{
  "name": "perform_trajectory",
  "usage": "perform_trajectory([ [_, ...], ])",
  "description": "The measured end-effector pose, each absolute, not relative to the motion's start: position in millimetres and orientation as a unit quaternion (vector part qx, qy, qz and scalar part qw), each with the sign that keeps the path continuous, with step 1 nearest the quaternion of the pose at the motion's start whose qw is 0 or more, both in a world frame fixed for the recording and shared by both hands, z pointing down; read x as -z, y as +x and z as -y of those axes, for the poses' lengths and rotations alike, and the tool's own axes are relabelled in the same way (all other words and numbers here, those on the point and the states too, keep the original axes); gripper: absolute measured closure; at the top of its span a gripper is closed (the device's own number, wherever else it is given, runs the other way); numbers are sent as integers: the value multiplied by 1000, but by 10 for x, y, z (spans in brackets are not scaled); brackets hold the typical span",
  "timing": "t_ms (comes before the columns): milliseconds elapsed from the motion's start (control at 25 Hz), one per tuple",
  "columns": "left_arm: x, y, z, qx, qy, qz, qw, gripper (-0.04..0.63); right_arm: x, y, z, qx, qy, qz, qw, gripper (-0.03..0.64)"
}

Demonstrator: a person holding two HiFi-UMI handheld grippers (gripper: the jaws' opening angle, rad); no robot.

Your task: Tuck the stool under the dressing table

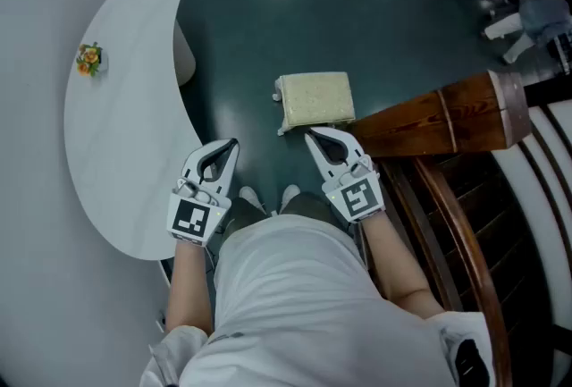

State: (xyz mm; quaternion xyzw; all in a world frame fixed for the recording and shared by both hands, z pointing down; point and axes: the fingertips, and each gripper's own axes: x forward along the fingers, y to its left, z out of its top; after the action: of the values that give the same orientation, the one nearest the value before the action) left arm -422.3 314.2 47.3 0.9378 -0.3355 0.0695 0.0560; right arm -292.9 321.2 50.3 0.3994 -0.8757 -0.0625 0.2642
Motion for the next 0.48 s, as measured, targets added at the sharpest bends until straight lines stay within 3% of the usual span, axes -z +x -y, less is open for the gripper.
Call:
perform_trajectory([
  [480, -851, -4600, -3053, -77, 938, 329, 80, 594, -783, -3219, -3183, 53, 401, 862, 304, 606],
])
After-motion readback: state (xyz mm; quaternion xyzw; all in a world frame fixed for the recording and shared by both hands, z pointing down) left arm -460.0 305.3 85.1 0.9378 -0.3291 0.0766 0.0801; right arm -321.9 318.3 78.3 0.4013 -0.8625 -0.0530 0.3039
